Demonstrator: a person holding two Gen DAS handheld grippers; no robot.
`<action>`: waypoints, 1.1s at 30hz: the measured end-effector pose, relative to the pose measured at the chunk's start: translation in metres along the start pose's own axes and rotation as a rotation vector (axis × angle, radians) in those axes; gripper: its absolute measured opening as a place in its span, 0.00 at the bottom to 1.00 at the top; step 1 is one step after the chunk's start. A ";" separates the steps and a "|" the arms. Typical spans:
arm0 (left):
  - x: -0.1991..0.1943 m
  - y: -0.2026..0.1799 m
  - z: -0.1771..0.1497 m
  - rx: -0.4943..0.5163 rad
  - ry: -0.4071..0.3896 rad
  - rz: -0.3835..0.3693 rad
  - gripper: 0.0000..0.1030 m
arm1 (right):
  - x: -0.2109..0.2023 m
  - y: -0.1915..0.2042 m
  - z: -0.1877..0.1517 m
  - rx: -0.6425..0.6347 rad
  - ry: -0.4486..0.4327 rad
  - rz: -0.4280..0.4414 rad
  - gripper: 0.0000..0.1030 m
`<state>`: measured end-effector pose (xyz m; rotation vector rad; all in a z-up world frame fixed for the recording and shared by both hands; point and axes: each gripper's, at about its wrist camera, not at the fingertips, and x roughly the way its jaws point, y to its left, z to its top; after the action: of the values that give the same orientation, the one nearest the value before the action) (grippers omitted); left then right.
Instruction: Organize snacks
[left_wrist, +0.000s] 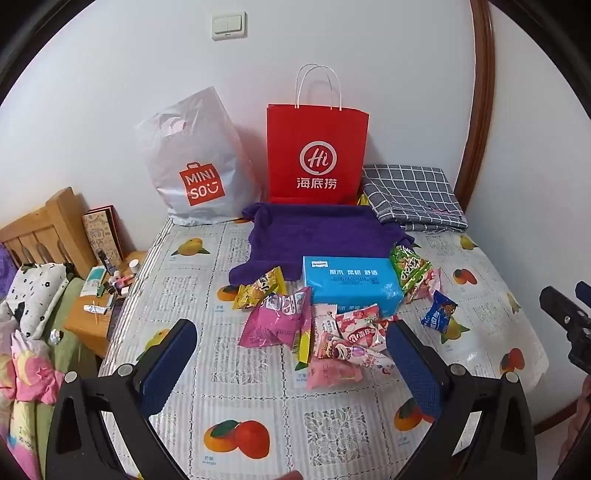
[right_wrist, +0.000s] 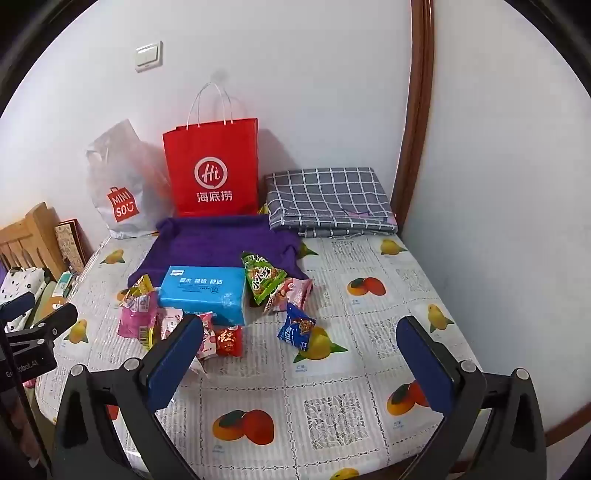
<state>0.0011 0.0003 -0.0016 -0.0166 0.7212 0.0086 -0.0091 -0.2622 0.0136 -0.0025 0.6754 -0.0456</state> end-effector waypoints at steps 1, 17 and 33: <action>0.001 0.001 0.000 0.001 0.003 0.002 1.00 | 0.000 0.001 -0.001 0.003 0.003 0.006 0.99; -0.014 0.011 0.002 -0.018 -0.020 -0.011 0.99 | -0.020 0.007 0.001 0.020 -0.015 0.043 0.99; -0.019 0.012 0.004 -0.020 -0.036 -0.012 0.99 | -0.020 0.003 0.001 0.050 -0.016 0.053 0.99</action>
<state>-0.0108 0.0119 0.0138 -0.0400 0.6848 0.0048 -0.0239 -0.2586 0.0274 0.0626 0.6581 -0.0112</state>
